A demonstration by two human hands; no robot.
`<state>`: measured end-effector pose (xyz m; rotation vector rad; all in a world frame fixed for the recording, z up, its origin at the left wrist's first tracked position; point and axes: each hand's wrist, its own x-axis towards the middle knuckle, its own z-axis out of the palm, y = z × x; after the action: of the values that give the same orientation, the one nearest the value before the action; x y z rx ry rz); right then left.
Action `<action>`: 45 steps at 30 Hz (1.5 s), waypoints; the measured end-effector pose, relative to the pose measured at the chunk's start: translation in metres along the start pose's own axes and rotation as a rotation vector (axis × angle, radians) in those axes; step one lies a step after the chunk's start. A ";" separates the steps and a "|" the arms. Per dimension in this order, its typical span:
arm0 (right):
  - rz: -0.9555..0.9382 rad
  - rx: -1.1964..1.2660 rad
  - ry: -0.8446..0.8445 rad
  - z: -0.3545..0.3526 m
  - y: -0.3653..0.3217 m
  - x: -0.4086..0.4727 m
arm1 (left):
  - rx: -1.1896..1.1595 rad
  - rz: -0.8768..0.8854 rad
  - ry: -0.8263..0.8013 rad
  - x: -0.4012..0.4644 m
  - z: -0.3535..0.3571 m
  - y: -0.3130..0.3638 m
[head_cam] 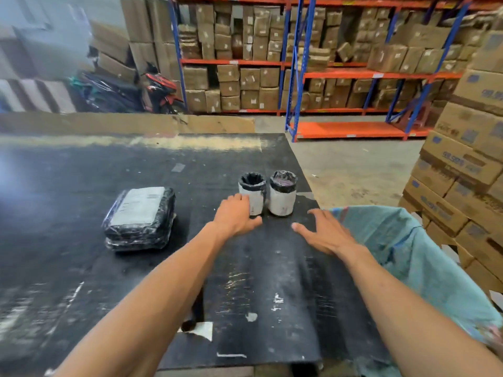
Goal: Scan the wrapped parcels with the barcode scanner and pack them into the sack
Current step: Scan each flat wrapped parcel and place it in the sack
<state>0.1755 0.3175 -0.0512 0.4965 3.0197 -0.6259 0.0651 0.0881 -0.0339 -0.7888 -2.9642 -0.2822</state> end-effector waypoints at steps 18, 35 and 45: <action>-0.228 -0.159 -0.412 0.118 -0.242 -0.036 | -0.149 -0.662 0.089 -0.078 -0.033 -0.257; 0.023 0.621 -0.266 0.129 -0.227 -0.027 | -0.715 -0.654 -0.110 -0.057 -0.040 -0.293; -0.013 1.122 -0.185 0.084 -0.239 -0.004 | -0.715 -0.506 -0.120 -0.050 -0.052 -0.270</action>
<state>0.1013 0.0754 -0.0357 0.3607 2.2165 -2.1784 -0.0253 -0.1760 -0.0316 -0.0411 -3.1166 -1.4098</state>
